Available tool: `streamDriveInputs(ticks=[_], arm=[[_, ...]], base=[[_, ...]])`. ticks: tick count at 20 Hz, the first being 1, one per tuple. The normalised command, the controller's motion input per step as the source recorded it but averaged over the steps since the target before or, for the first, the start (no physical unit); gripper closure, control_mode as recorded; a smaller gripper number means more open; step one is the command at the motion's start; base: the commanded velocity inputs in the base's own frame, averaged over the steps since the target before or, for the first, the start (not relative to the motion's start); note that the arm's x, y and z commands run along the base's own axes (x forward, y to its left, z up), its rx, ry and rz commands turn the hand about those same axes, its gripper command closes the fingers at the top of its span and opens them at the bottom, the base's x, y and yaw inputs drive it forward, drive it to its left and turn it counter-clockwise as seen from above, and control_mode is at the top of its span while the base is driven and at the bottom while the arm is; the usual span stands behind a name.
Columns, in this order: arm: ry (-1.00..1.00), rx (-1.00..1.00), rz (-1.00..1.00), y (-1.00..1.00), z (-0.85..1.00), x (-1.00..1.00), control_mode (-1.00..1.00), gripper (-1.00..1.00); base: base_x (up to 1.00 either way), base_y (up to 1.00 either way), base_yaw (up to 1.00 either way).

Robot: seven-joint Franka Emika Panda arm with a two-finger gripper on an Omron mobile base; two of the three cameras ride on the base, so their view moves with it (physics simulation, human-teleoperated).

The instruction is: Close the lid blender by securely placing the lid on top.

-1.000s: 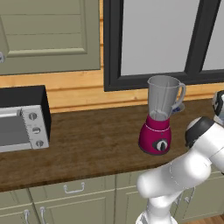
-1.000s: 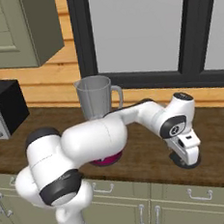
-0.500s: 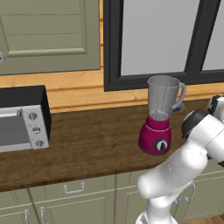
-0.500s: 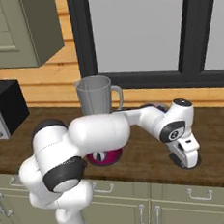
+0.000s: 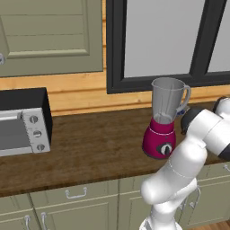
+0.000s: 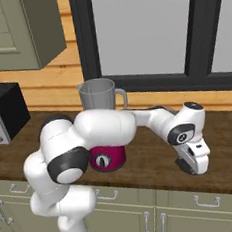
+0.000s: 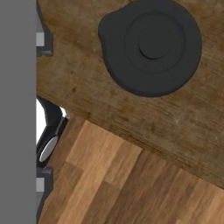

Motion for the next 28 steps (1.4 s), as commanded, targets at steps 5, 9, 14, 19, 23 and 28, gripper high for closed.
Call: streamDriveInputs(ticks=[5, 9, 14, 19, 23, 28], arm=[[0.02, 0.0, -0.01, -0.04, -0.16, 0.28, -1.0, -1.0], [0.0, 0.0, -0.03, 0.0, -0.26, 0.34, -1.0, -1.0], [0.0, 0.0, 0.0, -0.1, -0.24, 0.27, -1.0, -1.0], [0.0, 0.03, 0.0, -0.41, 0.0, 0.11, -1.0, -1.0], [0.0, 0.04, 0.0, -0.1, 0.0, 0.02, -1.0, -1.0], [0.0, 0.02, 0.0, 0.0, -0.13, 0.02, -1.0, -1.0]], base=[[0.0, 0.0, 0.0], [0.0, 0.0, 0.0], [0.0, 0.0, 0.0], [0.0, 0.0, 0.0], [0.0, 0.0, 0.0], [0.0, 0.0, 0.0]])
